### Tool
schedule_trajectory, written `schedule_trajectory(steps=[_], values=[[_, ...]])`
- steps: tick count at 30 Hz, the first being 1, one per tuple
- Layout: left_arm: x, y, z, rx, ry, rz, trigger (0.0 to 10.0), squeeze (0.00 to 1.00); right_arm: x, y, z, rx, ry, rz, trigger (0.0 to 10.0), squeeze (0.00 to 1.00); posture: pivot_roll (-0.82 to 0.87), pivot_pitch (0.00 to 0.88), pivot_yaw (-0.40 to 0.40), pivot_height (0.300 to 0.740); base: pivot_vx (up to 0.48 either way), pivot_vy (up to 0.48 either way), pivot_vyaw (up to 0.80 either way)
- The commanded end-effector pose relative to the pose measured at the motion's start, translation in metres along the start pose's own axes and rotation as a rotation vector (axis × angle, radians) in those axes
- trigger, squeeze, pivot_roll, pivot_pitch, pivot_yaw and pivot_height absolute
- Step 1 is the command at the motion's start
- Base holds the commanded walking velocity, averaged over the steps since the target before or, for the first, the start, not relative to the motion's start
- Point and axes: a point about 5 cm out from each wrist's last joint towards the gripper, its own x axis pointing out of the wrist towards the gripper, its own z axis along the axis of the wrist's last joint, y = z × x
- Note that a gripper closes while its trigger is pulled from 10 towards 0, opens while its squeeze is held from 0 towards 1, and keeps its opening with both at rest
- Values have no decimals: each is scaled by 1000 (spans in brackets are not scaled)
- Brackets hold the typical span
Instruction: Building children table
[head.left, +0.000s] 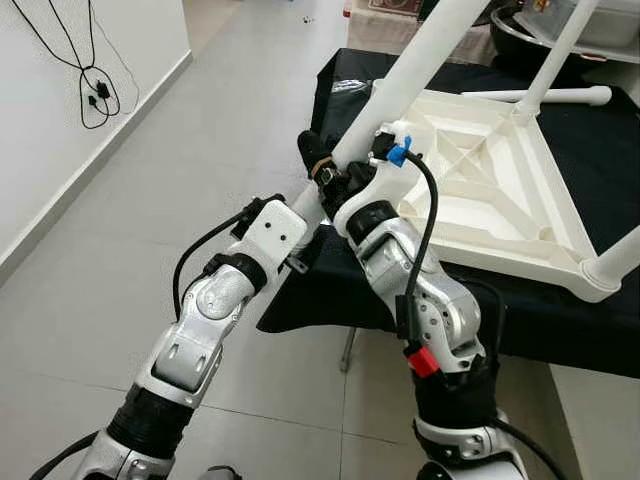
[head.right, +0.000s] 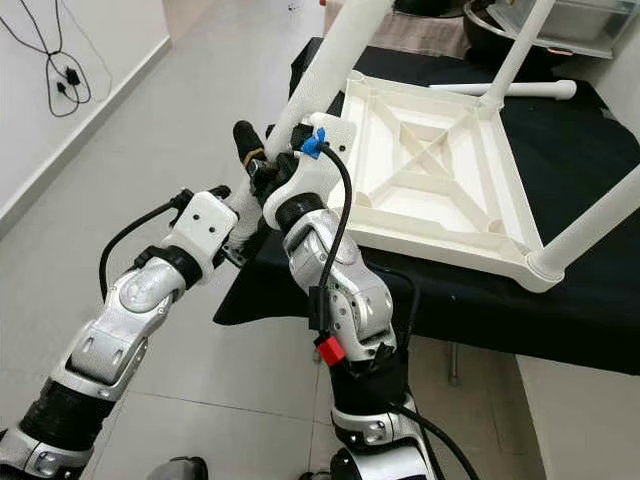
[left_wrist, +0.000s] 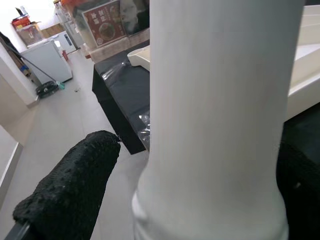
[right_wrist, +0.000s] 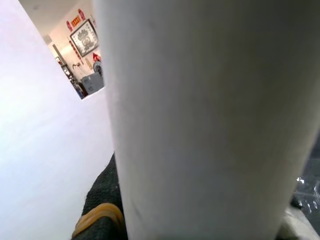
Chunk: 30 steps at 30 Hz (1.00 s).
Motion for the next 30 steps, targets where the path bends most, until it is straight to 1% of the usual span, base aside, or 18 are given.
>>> schedule_trajectory(steps=[1,5,8,10,14,15,18,19,20,21,22,23,24,25,26,27,28,30], values=[[2,-1,0,13,-15,-5,0,0,-5,8,-13,92,27,-6,10000,0,119,110,-100,740,0,0,0],[3,-6,-2,3,-11,-22,0,0,-5,8,-11,96,24,-8,10000,0,119,109,-99,740,0,0,0],[2,-11,-6,6,11,-46,0,0,-4,8,-10,79,15,-6,10000,0,118,108,-99,740,0,0,0],[1,-11,-7,8,18,-45,0,0,-3,7,-9,75,12,-9,10000,0,118,108,-97,740,0,0,0],[0,-10,-11,8,35,-40,0,0,-2,4,-7,27,-7,-10,10000,0,117,105,-96,740,0,0,0],[-1,-9,-12,9,42,-42,9529,0,-2,1,-6,5,-9,-16,10000,220,119,105,-96,740,0,0,0],[-1,-9,-12,9,42,-42,9529,0,-2,1,-6,5,-9,-16,10000,220,119,105,-96,740,0,0,0],[-1,-9,-12,10,48,-43,10000,0,-2,-1,-6,-8,-10,-20,10000,1000,119,105,-96,740,0,0,0],[-1,-9,-12,10,48,-43,10000,0,-2,-1,-6,-8,-10,-20,10000,1000,119,105,-96,740,0,0,0],[-2,-8,-11,3,44,-47,10000,0,-1,-3,-5,-34,-13,-7,10000,1000,121,105,-96,740,0,0,0],[-7,-7,-10,1,38,-66,10000,0,-2,-8,-4,-55,-15,44,10000,1000,124,105,-94,740,0,0,0],[-7,-7,-10,1,38,-66,10000,0,-2,-8,-4,-55,-15,44,10000,1000,124,105,-94,740,0,0,0],[-14,-6,-9,-15,35,-92,10000,0,-4,-12,-2,-46,-11,117,10000,0,122,106,-91,740,0,0,0],[-14,-6,-9,-15,35,-92,10000,0,-4,-12,-2,-46,-11,117,10000,0,122,106,-91,740,0,0,0],[-23,-7,-9,-38,33,-128,10000,0,-7,-16,0,-18,17,208,10000,0,128,109,-93,740,0,0,0],[-32,-10,-8,-85,35,-176,10000,0,-9,-20,2,-5,45,294,10000,0,131,109,-91,740,0,0,0],[-38,-12,-8,-118,37,-207,10000,0,-10,-21,3,4,64,343,10000,0,131,109,-91,740,0,0,0],[-45,-15,-7,-168,40,-251,10000,0,-13,-22,4,12,87,419,10000,0,132,113,-92,740,0,0,0]])
